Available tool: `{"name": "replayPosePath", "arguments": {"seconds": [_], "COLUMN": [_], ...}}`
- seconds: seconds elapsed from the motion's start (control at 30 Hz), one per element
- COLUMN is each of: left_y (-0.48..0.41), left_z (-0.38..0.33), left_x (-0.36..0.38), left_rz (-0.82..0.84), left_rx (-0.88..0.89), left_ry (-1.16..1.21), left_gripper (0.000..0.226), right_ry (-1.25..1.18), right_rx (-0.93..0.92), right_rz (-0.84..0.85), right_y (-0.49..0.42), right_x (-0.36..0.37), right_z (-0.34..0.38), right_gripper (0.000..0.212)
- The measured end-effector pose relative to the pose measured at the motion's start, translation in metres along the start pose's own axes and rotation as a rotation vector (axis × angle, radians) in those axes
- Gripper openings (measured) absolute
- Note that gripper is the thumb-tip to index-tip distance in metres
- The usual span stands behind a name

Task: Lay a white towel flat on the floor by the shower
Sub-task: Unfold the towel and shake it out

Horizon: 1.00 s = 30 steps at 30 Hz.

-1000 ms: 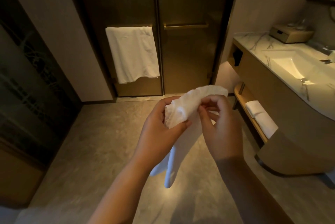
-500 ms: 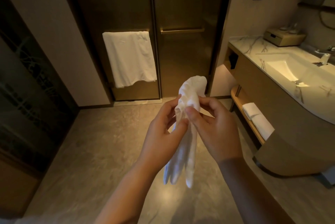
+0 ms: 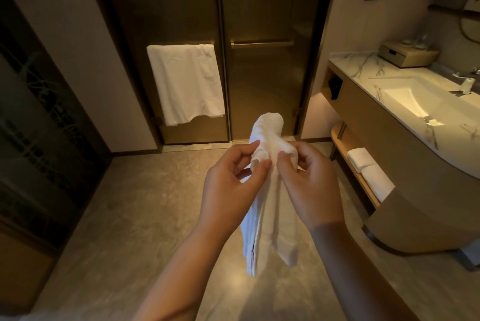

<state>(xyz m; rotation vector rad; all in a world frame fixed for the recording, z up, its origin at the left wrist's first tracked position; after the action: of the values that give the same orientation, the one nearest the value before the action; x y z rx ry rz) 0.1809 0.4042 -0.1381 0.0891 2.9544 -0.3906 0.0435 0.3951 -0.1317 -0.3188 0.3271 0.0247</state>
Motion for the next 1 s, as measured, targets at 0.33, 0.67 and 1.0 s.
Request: {"name": "replayPosePath", "arguments": {"seconds": [0.33,0.67,1.0], "left_y": [-0.011,-0.031,-0.039], "left_z": [0.012,0.025,0.053], "left_x": [-0.012,-0.034,-0.042], "left_rz": [-0.109,-0.172,-0.155], "left_rx": [0.020,-0.011,-0.096], "left_ry": [-0.030,-0.208,-0.375], "left_gripper": [0.023,0.020,0.026], "right_ry": [0.106,0.267,0.357], "right_rx": [-0.008,0.044,0.052], "right_rz": [-0.010,-0.067,-0.116], "right_y": [-0.014,-0.031,-0.041], "right_x": [0.010,-0.026,-0.047], "right_z": [-0.007,-0.033,-0.057], "right_gripper": [0.012,0.019,0.025]}}
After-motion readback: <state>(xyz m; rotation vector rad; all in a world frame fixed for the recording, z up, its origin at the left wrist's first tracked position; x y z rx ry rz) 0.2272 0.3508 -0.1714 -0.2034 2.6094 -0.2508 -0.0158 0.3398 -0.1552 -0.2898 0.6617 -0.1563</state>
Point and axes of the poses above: each hand's wrist, its own y-axis away from the middle knuckle, its own x-axis out of the palm, z = x × y, the point moved 4 cm from there along -y, towards the middle knuckle, and after that the axes turned 11 degrees about z, right-handed, at the moved point
